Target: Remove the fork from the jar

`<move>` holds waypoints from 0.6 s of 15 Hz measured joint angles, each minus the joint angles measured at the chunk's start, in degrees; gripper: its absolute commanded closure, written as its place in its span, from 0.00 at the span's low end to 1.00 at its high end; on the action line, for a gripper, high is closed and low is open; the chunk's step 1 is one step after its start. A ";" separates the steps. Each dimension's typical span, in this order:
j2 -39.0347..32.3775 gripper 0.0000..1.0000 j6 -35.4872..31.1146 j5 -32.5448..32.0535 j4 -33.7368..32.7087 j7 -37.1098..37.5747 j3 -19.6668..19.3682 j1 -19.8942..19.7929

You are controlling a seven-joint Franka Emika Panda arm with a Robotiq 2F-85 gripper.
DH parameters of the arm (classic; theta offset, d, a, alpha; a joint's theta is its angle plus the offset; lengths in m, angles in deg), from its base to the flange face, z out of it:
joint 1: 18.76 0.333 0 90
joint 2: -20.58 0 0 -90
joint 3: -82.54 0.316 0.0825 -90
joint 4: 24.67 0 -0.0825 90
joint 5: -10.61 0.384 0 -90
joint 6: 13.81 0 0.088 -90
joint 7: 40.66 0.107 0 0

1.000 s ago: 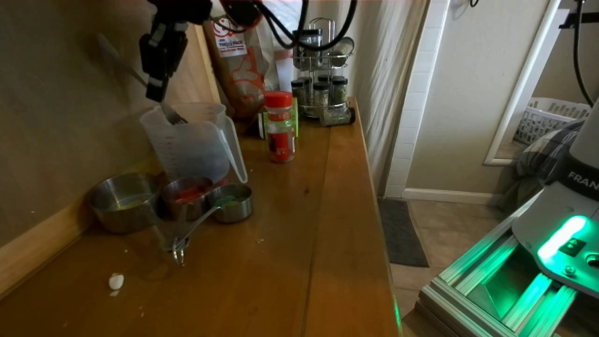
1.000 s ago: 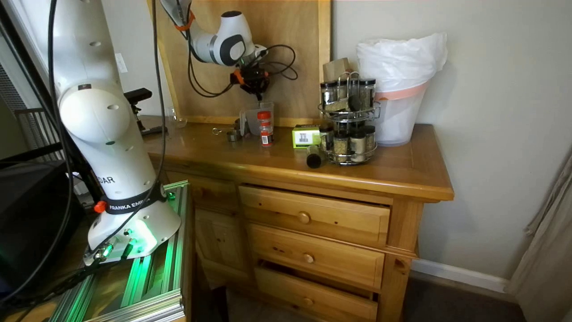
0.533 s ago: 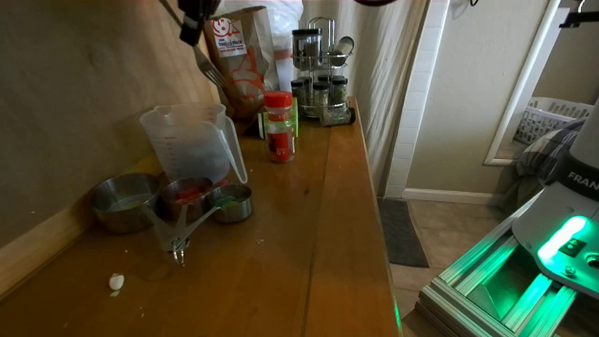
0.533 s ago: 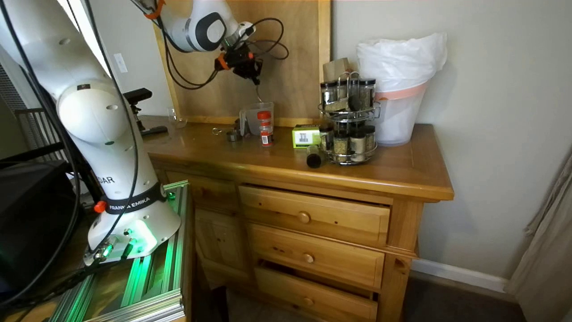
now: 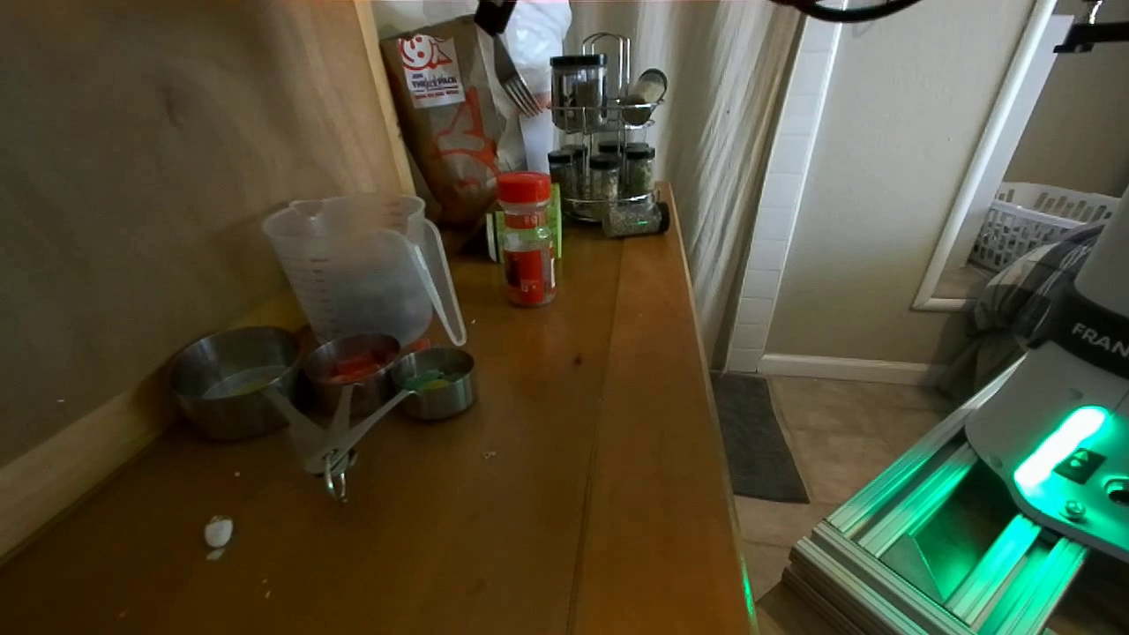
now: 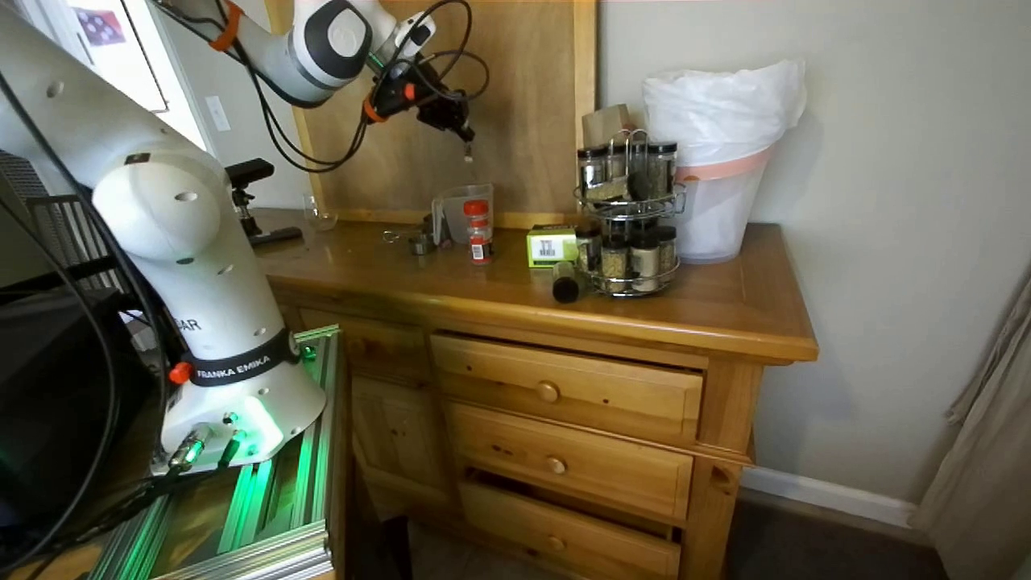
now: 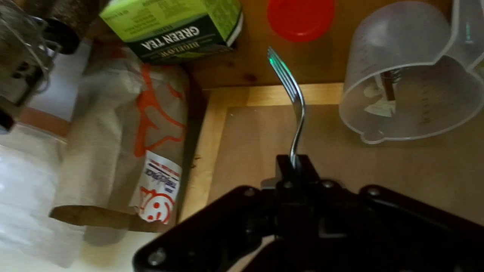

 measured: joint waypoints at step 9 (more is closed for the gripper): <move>5.45 0.99 28.92 -4.54 -0.31 13.87 4.83 -6.79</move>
